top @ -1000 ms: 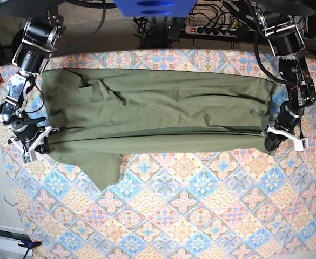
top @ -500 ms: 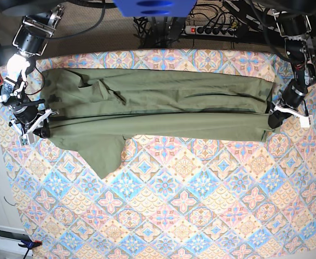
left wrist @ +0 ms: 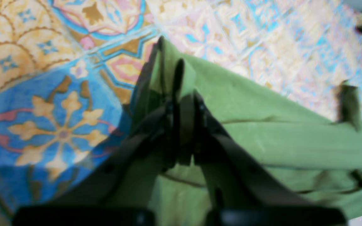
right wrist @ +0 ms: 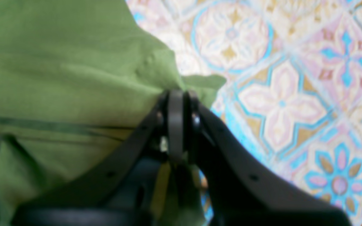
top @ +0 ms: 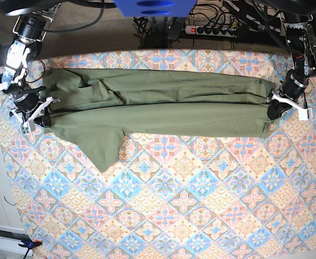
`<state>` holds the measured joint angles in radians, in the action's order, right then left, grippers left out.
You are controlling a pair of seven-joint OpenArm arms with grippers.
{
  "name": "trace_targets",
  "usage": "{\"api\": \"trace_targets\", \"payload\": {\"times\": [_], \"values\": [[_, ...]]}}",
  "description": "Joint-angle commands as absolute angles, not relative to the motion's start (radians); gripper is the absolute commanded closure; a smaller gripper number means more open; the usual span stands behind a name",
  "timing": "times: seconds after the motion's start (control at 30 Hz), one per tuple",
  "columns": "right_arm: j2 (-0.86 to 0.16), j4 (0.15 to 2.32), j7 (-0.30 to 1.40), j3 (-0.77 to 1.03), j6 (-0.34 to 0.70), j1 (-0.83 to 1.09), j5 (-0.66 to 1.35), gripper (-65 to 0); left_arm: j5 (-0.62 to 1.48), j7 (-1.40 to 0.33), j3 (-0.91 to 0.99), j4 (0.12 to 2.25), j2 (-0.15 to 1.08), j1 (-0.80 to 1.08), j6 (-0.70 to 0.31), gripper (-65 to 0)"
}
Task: Layout the t-shirt on the table in an organized manner, then fold the t-shirt properly
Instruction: 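Release with the right gripper and tuck the loose sleeve under the fold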
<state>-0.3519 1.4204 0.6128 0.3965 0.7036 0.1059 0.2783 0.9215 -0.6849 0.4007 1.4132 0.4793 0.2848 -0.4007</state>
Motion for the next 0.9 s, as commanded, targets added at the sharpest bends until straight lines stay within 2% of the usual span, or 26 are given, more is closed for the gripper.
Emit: {"api": "trace_targets", "payload": {"times": [0.0,0.17,0.27,0.4,0.5,0.73,0.87], "values": [[-0.375,1.437,0.602,0.403,0.698,0.091,0.292,-1.1,0.903,-0.662,0.404,1.428,0.496,0.278,-0.406,0.0],[-0.375,1.432,0.639,0.403,0.698,0.088,0.289,-2.5,0.802,-0.662,0.348,1.428,0.493,0.274,-0.404,0.0],[-0.375,1.442,0.645,0.403,0.698,0.088,0.237,-9.3,0.796,-0.662,0.34,1.428,0.493,0.266,-0.4,-0.5],[-0.372,1.458,0.645,0.401,0.698,0.088,0.174,-20.1,0.797,-0.7,0.343,1.428,0.493,0.26,-0.398,-14.5],[-0.372,1.512,0.645,0.403,0.698,0.088,0.174,-23.8,0.802,-0.746,0.348,1.428,0.493,0.259,-0.4,-22.5],[-0.371,1.606,0.647,0.398,0.698,0.079,0.173,-24.4,0.803,-0.751,0.369,1.429,0.463,0.239,-0.401,-23.5],[-0.371,1.593,0.67,0.3,0.698,-0.01,0.168,-24.4,0.803,-0.754,0.446,1.429,0.42,0.232,-0.401,-23.5]]}}
